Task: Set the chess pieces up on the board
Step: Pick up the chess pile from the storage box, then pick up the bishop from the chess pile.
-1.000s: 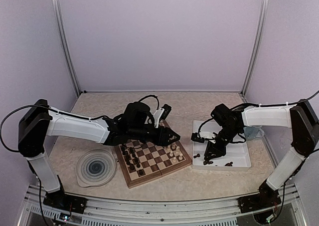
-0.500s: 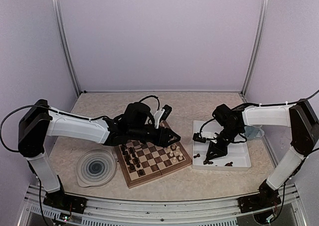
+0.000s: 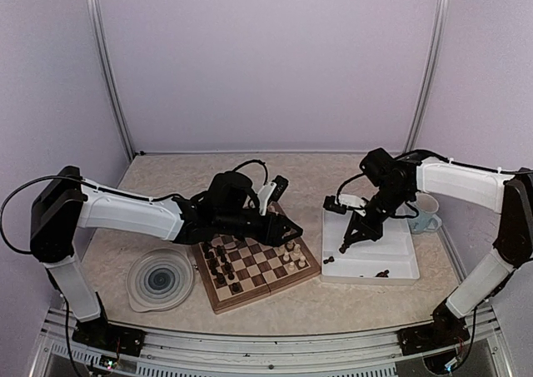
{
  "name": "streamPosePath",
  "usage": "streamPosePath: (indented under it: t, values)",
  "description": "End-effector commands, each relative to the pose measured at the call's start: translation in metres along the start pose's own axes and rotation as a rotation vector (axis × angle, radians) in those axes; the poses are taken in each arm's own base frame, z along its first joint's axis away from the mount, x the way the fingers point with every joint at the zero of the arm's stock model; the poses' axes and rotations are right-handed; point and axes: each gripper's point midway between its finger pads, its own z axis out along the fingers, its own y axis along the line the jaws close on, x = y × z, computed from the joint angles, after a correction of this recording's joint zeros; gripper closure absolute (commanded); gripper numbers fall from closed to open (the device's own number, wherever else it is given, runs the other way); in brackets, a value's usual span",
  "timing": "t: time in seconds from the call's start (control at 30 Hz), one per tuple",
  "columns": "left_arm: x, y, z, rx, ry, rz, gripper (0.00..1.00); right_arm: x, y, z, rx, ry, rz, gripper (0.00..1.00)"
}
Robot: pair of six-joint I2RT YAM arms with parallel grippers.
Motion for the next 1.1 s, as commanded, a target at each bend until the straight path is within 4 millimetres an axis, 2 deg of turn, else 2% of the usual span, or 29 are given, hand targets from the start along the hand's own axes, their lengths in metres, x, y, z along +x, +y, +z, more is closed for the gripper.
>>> streamPosePath:
  t: [0.0, 0.07, 0.1, 0.17, 0.3, 0.47, 0.5, 0.63, 0.67, 0.73, 0.87, 1.07]
  values:
    - [-0.008, -0.011, 0.002, 0.014, -0.035, 0.037, 0.49, -0.007, -0.011, -0.029, 0.039, -0.020, 0.018, 1.00]
    - [-0.009, -0.012, 0.004, 0.017, -0.033, 0.037, 0.49, -0.020, -0.001, -0.042, -0.064, -0.097, 0.037, 1.00]
    - [-0.007, -0.012, 0.005, 0.019, -0.031, 0.038, 0.50, -0.031, 0.005, -0.055, -0.147, -0.170, 0.059, 1.00]
    - [-0.006, -0.014, 0.006, 0.025, -0.038, 0.044, 0.49, -0.040, 0.008, -0.069, -0.225, -0.228, 0.089, 1.00]
    - [-0.011, -0.024, 0.005, 0.063, -0.107, 0.063, 0.46, -0.050, 0.014, -0.087, -0.191, -0.290, 0.020, 1.00]
    - [-0.031, -0.026, 0.016, 0.199, -0.129, -0.128, 0.42, -0.060, 0.018, -0.108, -0.135, -0.339, -0.041, 1.00]
    - [-0.032, -0.028, 0.018, 0.225, -0.139, -0.130, 0.37, -0.062, 0.016, -0.112, -0.113, -0.345, -0.043, 1.00]
    - [-0.041, -0.053, 0.021, 0.194, -0.223, 0.050, 0.34, -0.074, 0.016, -0.124, -0.107, -0.388, -0.041, 1.00]
    - [-0.042, -0.064, 0.022, 0.187, -0.243, 0.125, 0.33, -0.079, 0.018, -0.127, -0.125, -0.405, -0.039, 1.00]
    - [-0.049, -0.071, 0.024, 0.145, -0.288, 0.207, 0.33, -0.085, 0.021, -0.130, -0.157, -0.423, -0.033, 1.00]
    - [-0.065, -0.066, 0.036, 0.047, -0.332, 0.278, 0.32, -0.089, 0.025, -0.129, -0.175, -0.430, -0.039, 1.00]
    - [-0.081, -0.073, 0.047, 0.033, -0.370, 0.349, 0.36, -0.092, 0.032, -0.126, -0.178, -0.415, -0.047, 1.00]
